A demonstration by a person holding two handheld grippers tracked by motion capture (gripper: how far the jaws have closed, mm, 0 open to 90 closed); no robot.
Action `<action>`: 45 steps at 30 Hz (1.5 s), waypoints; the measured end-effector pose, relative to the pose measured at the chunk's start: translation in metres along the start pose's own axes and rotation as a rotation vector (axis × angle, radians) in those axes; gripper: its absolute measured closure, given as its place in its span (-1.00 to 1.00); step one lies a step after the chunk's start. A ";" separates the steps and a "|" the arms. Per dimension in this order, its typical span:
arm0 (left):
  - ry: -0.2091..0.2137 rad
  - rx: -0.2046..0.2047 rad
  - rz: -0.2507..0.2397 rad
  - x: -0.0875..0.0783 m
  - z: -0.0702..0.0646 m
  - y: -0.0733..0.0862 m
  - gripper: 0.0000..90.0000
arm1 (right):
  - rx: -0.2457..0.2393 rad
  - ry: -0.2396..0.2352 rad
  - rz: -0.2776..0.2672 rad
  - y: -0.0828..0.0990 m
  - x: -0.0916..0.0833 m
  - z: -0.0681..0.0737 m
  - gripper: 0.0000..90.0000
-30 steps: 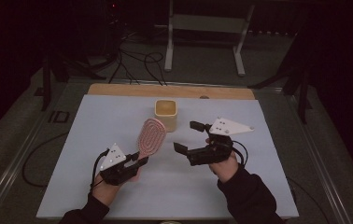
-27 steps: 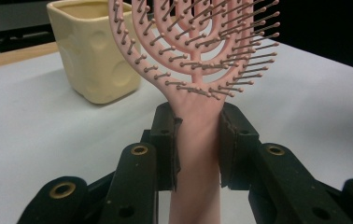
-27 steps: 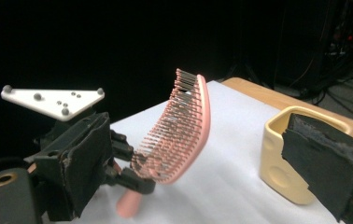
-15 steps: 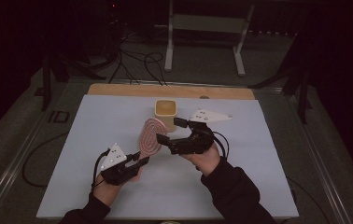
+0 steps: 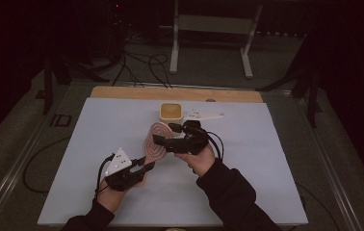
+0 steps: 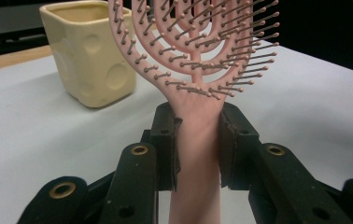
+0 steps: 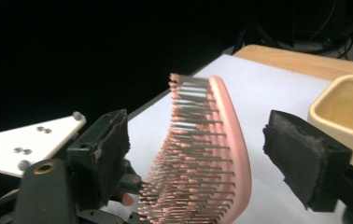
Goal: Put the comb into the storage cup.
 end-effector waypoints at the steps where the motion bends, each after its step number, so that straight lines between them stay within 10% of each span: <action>1: 0.000 0.000 -0.001 0.000 0.000 0.000 0.59 | 0.005 -0.006 0.005 0.001 0.001 0.000 -0.46; 19: 0.016 0.004 0.000 0.001 -0.001 0.001 0.59 | -0.007 -0.040 0.074 0.012 0.008 0.001 0.24; 45: 0.045 -0.026 0.003 0.005 -0.005 0.001 0.56 | -0.060 -0.060 0.045 0.009 0.004 0.009 0.43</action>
Point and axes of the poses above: each handheld gripper's, and its own axes: x roughly forward along the jaws, y roughly out of its underside, z roughly to its left, the point moved 6 cm from there along x, roughly forward along the jaws, and after that the axes turned 3 degrees about -x, right-handed, at the moved point
